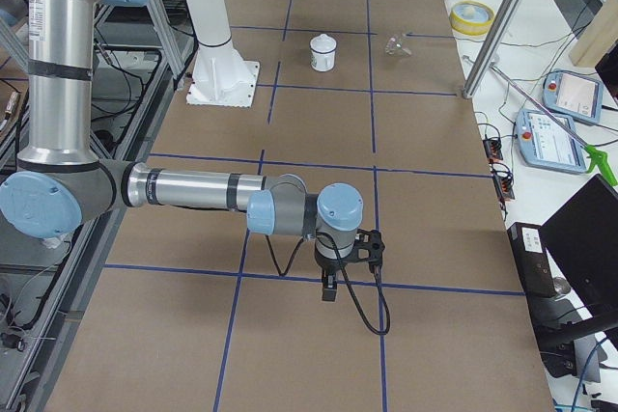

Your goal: Place funnel on cup

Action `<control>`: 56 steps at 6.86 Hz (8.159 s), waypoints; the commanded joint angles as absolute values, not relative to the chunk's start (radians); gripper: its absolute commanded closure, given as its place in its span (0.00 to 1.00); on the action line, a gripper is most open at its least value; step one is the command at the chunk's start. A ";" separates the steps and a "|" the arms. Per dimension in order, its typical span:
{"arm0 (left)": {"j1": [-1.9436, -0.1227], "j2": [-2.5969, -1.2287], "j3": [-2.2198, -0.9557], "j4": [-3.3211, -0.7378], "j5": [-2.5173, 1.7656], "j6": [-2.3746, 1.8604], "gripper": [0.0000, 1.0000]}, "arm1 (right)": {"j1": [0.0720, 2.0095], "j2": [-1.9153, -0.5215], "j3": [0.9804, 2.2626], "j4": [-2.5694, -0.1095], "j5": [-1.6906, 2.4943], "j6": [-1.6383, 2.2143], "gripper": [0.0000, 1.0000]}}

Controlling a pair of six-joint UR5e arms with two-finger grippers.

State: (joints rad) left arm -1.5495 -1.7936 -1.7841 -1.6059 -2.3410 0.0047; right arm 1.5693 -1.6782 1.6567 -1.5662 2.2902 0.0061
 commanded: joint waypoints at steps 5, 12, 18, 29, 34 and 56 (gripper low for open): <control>-1.006 -1.915 -1.958 -1.740 -2.207 -0.900 0.00 | 1.569 -1.678 1.657 -1.566 2.290 0.006 0.00; -0.579 -2.175 -1.937 -1.430 -1.912 -1.345 0.00 | 1.569 -1.678 1.657 -1.566 2.290 0.006 0.00; -0.555 -2.138 -1.925 -1.434 -1.871 -1.351 0.00 | 1.569 -1.678 1.657 -1.566 2.290 0.006 0.00; -0.555 -2.138 -1.925 -1.430 -1.881 -1.341 0.27 | 1.569 -1.678 1.657 -1.566 2.290 0.006 0.00; -0.529 -2.129 -1.930 -1.431 -1.885 -1.330 0.13 | 1.569 -1.678 1.657 -1.566 2.290 0.006 0.00; -0.615 -1.707 -1.911 -1.855 -1.959 -0.974 1.00 | 1.569 -1.678 1.657 -1.566 2.290 0.006 0.00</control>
